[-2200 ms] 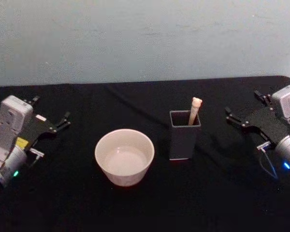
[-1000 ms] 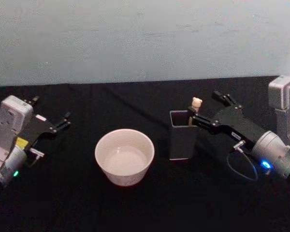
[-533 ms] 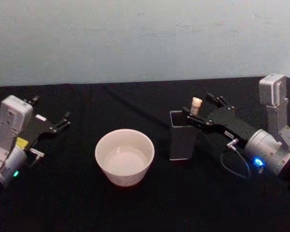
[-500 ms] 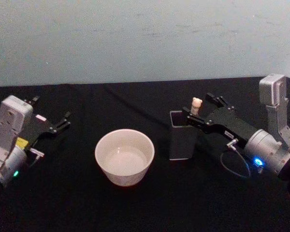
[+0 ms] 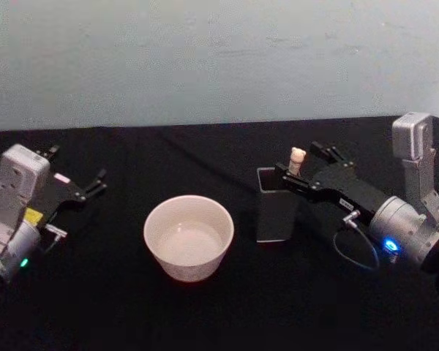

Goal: Pick up the stirring spoon with one hand, stir inside the cup, then place it back in its original position.

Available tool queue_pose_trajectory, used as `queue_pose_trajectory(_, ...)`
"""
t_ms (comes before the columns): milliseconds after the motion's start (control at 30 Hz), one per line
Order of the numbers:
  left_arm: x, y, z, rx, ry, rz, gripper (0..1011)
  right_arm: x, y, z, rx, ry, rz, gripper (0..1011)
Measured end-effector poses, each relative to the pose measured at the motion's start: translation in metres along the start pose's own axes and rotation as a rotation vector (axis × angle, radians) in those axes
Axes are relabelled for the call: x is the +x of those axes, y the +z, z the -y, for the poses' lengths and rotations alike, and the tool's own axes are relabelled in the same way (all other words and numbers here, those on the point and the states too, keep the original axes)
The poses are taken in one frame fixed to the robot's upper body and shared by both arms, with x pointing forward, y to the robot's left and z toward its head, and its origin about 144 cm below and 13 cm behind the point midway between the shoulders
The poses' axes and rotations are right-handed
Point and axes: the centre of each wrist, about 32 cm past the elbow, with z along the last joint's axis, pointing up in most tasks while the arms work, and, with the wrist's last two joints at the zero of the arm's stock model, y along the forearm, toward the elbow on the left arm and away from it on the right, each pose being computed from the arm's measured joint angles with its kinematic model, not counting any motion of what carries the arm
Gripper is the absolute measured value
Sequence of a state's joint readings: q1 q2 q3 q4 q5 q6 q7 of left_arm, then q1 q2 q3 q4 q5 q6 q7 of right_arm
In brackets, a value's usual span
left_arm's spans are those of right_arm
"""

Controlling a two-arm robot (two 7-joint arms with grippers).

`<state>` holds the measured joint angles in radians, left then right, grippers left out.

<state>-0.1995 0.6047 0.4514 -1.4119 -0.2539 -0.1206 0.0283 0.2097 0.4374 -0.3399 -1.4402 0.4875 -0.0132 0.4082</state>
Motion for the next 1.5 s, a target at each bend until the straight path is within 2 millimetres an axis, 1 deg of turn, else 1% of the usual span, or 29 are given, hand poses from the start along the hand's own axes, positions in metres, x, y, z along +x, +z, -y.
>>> queue_pose_trajectory(233, 0.0, 0.0, 0.0, 0.0, 0.0, 0.0, 1001, -0.0001, 0.0001, 0.0, 0.0, -0.001, 0.001, 1002)
queue_pose_trajectory(300, 0.0, 0.0, 0.0, 0.0, 0.0, 0.0, 1001, -0.0002, 0.0002, 0.0, 0.0, -0.002, 0.001, 976)
queue_pose_trajectory(367, 0.0, 0.0, 0.0, 0.0, 0.0, 0.0, 1001, -0.0002, 0.0002, 0.0, 0.0, -0.002, 0.002, 922)
queue_pose_trajectory(400, 0.0, 0.0, 0.0, 0.0, 0.0, 0.0, 1001, -0.0002, 0.0002, 0.0, 0.0, -0.002, 0.002, 922)
queue_pose_trajectory(500, 0.0, 0.0, 0.0, 0.0, 0.0, 0.0, 1001, -0.0002, 0.0002, 0.0, 0.0, -0.002, 0.002, 834)
queue_pose_trajectory(567, 0.0, 0.0, 0.0, 0.0, 0.0, 0.0, 1001, -0.0003, 0.0003, 0.0, 0.0, -0.002, 0.003, 795)
queue_pose_trajectory(600, 0.0, 0.0, 0.0, 0.0, 0.0, 0.0, 1001, -0.0003, 0.0003, 0.0, 0.0, -0.002, 0.003, 737)
queue_pose_trajectory(667, 0.0, 0.0, 0.0, 0.0, 0.0, 0.0, 1001, -0.0003, 0.0003, 0.0, 0.001, -0.002, 0.003, 705)
queue_pose_trajectory(700, 0.0, 0.0, 0.0, 0.0, 0.0, 0.0, 1001, -0.0003, 0.0004, 0.0, 0.001, -0.002, 0.003, 648)
queue_pose_trajectory(733, 0.0, 0.0, 0.0, 0.0, 0.0, 0.0, 1001, -0.0004, 0.0003, 0.0, 0.001, -0.002, 0.003, 648)
queue_pose_trajectory(833, 0.0, 0.0, 0.0, 0.0, 0.0, 0.0, 1001, -0.0003, 0.0004, 0.0, 0.001, -0.003, 0.003, 520)
queue_pose_trajectory(900, 0.0, 0.0, 0.0, 0.0, 0.0, 0.0, 1001, -0.0003, 0.0004, 0.0, 0.001, -0.003, 0.003, 478)
queue_pose_trajectory(933, 0.0, 0.0, 0.0, 0.0, 0.0, 0.0, 1001, -0.0003, 0.0004, 0.0, 0.001, -0.003, 0.003, 416)
queue_pose_trajectory(1000, 0.0, 0.0, 0.0, 0.0, 0.0, 0.0, 1001, -0.0003, 0.0003, 0.0, 0.001, -0.003, 0.003, 358)
queue_pose_trajectory(1033, 0.0, 0.0, 0.0, 0.0, 0.0, 0.0, 1001, -0.0004, 0.0003, 0.0, 0.001, -0.003, 0.003, 358)
queue_pose_trajectory(1100, 0.0, 0.0, 0.0, 0.0, 0.0, 0.0, 1001, -0.0003, 0.0004, 0.0, 0.001, -0.003, 0.003, 253)
queue_pose_trajectory(1200, 0.0, 0.0, 0.0, 0.0, 0.0, 0.0, 1001, -0.0003, 0.0004, 0.0, 0.001, -0.003, 0.003, 214)
queue_pose_trajectory(1500, 0.0, 0.0, 0.0, 0.0, 0.0, 0.0, 1001, -0.0003, 0.0003, 0.0, 0.001, -0.003, 0.003, 214)
